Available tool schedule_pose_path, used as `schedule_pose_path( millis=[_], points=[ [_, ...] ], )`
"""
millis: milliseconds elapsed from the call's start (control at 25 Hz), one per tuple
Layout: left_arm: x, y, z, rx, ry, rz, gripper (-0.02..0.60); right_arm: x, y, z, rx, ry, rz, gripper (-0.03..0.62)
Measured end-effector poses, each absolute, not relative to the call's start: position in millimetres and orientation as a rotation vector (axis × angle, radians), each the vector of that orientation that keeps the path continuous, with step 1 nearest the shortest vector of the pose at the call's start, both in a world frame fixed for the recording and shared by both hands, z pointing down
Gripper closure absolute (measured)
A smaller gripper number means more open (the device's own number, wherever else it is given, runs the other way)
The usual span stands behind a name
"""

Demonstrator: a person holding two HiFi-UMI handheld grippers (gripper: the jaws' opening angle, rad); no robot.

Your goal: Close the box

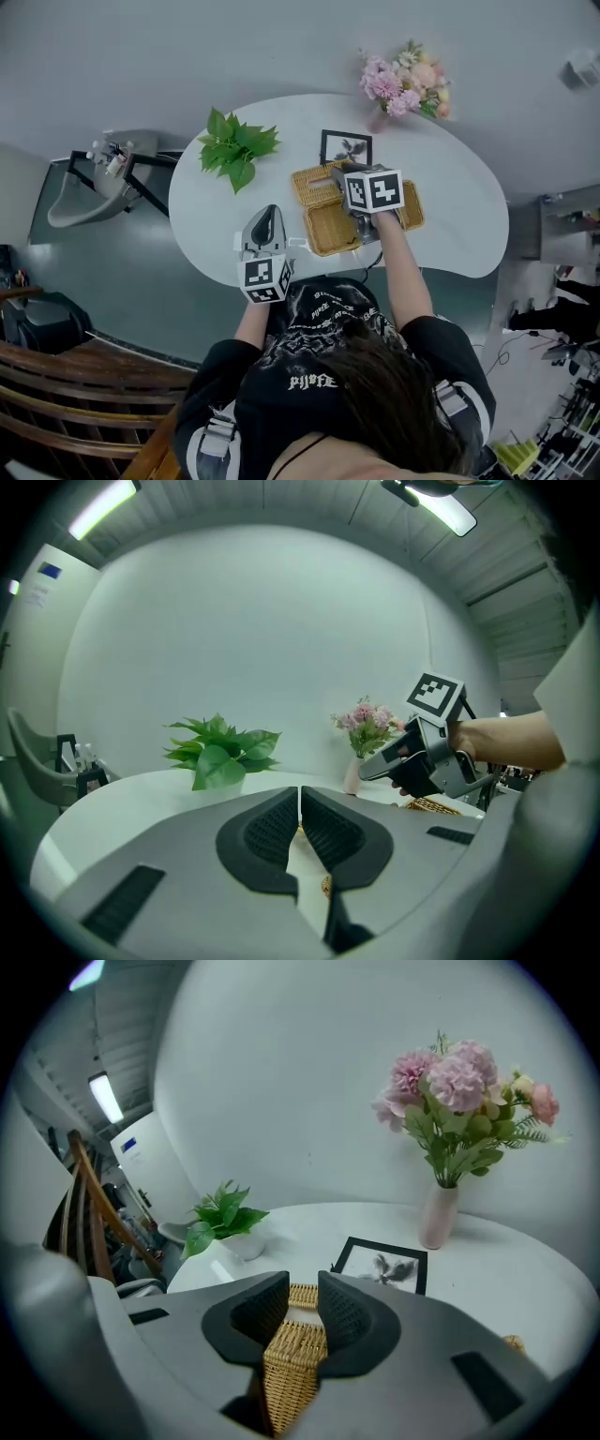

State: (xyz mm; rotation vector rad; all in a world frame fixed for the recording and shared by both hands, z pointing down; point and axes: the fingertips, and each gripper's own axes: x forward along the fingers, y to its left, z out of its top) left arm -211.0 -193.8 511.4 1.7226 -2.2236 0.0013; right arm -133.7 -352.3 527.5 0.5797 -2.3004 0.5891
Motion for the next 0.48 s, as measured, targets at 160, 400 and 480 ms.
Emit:
schedule_pose_path(
  millis=[160,400,480],
  points=[
    [-206,-196,507,1.734,-2.218,-0.007,0.552,-149,-355,531,0.540,-2.277,0.638,0.473],
    [-203,-205,508,1.727,-2.208,0.041,0.552,-164,-371,549,0.481,-2.175,0.700,0.445],
    [-204,-206,508,1.725,-2.209,0.038,0.552,-169,-377,552,0.483,-2.149,0.699,0.445]
  ],
)
